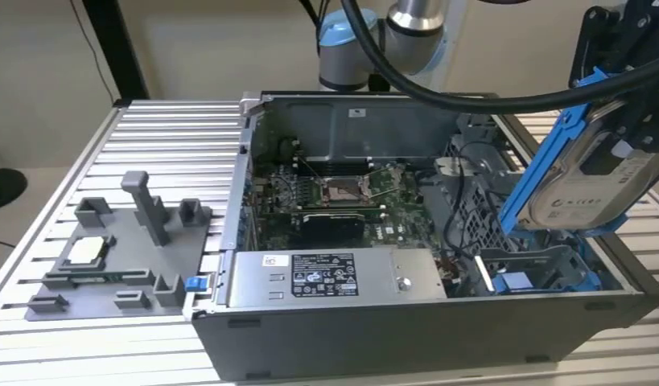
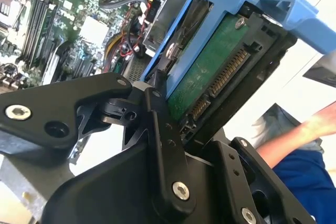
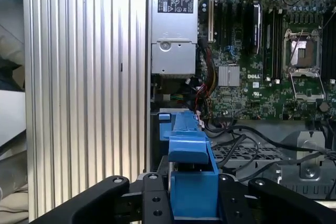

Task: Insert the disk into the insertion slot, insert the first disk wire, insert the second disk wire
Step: 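Insert the disk into the insertion slot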

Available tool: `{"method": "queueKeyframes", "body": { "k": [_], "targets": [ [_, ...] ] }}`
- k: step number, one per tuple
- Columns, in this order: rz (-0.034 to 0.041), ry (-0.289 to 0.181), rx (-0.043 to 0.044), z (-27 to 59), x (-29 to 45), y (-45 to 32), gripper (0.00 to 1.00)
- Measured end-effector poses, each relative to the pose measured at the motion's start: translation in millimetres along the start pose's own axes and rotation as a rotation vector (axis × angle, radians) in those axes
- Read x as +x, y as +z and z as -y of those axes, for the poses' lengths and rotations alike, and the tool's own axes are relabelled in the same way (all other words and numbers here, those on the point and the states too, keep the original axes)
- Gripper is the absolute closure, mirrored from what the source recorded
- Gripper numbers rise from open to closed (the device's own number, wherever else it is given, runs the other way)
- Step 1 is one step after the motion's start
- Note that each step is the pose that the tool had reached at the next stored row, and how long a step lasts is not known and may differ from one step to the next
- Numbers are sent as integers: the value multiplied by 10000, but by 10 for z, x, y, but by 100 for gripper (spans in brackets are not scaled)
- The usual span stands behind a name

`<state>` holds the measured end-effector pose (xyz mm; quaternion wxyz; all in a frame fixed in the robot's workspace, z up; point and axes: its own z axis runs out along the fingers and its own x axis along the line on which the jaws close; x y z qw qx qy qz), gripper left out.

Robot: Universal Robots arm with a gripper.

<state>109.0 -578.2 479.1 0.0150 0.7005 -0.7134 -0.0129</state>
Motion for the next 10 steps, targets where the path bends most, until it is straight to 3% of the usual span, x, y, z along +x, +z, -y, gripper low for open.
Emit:
{"method": "queueKeyframes", "body": {
  "k": [10],
  "targets": [
    [1,0,0,2,0,59,100]
  ]
}}
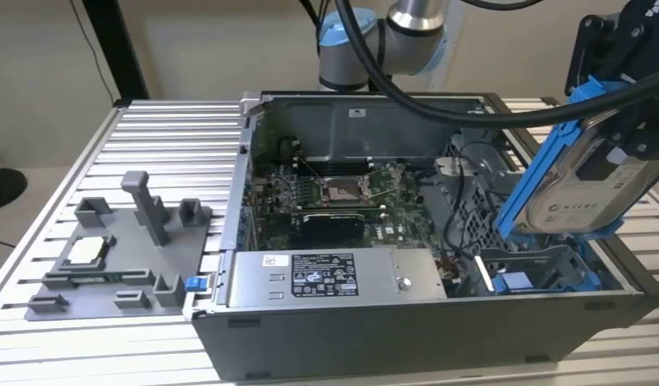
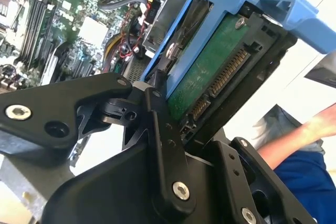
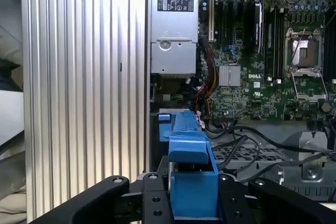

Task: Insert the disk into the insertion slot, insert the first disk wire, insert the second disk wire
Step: 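Insert the disk into the insertion slot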

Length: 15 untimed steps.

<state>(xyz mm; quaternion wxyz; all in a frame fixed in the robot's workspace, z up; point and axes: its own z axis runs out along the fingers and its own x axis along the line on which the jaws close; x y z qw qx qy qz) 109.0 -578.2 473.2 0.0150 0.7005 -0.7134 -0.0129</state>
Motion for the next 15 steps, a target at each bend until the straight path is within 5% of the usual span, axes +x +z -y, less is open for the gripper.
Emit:
{"method": "queueKeyframes", "body": {
  "k": [15],
  "targets": [
    [-1,0,0,3,0,82,100]
  ]
}}
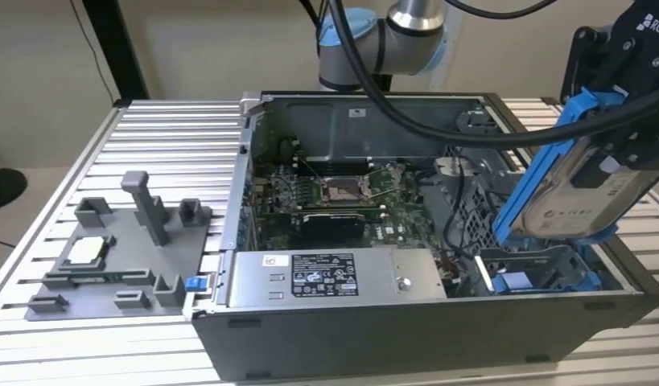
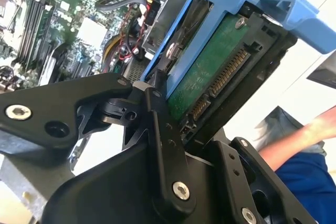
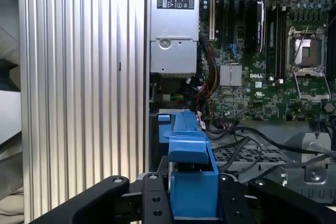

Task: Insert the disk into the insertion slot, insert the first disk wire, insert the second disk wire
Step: 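Insert the disk into the insertion slot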

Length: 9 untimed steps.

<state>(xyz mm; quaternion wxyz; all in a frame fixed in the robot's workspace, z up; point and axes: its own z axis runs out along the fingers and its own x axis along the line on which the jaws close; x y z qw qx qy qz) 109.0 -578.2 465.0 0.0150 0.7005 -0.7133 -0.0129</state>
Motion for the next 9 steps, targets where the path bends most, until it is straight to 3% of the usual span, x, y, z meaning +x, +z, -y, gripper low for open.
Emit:
{"method": "queueKeyframes", "body": {
  "k": [9],
  "targets": [
    [-1,0,-2,1,0,33,100]
  ]
}}
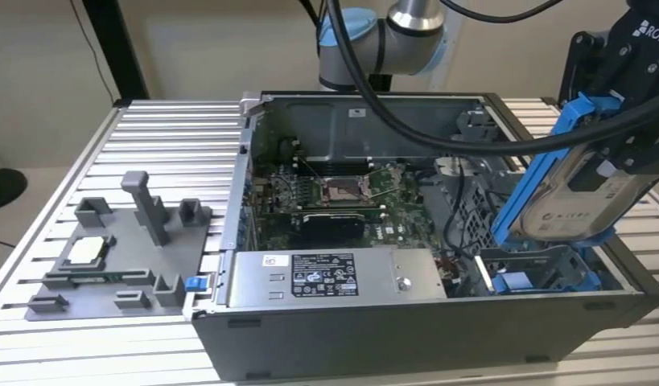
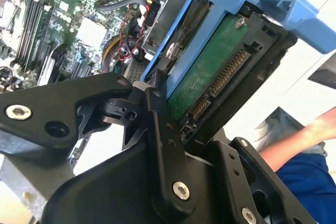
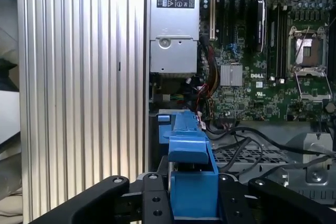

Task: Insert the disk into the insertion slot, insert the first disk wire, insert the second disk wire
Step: 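Insert the disk into the insertion slot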

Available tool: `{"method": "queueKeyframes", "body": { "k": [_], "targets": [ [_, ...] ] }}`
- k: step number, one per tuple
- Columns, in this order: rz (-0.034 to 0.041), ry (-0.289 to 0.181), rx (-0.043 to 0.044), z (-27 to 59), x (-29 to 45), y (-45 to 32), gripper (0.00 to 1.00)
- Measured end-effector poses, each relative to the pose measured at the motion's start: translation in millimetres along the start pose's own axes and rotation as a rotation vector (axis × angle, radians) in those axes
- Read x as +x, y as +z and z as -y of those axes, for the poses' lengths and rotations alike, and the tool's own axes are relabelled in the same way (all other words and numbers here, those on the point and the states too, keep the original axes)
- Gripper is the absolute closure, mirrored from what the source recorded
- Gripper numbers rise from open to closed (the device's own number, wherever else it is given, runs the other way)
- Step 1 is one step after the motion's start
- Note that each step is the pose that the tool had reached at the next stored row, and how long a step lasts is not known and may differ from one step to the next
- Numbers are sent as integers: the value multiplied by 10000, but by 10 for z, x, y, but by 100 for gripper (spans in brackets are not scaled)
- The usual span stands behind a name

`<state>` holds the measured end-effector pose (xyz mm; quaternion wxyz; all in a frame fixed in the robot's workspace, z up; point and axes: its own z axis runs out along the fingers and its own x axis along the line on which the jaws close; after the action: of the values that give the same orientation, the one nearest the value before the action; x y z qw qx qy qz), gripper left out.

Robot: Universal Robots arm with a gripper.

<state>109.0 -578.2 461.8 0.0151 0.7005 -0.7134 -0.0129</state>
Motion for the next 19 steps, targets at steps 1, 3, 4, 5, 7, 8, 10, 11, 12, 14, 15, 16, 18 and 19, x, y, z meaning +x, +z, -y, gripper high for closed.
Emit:
{"method": "queueKeyframes", "body": {
  "k": [1,3,4,5,7,8,10,11,12,14,15,16,18,19],
  "targets": [
    [1,0,0,0,0,3,100],
    [2,0,0,0,0,14,100],
    [1,0,0,1,0,21,100],
    [2,0,0,1,0,28,100],
    [2,0,0,2,0,44,100],
    [2,0,-1,2,0,53,100],
    [2,0,-2,2,0,69,100],
    [2,0,-2,3,0,79,100],
    [1,0,-3,3,0,89,100],
    [3,0,-3,4,0,117,100],
    [3,0,-3,5,0,131,100],
    [3,0,-3,7,-1,146,100],
    [2,0,-3,20,0,179,100],
    [2,0,-4,28,-1,196,100]
  ]
}}
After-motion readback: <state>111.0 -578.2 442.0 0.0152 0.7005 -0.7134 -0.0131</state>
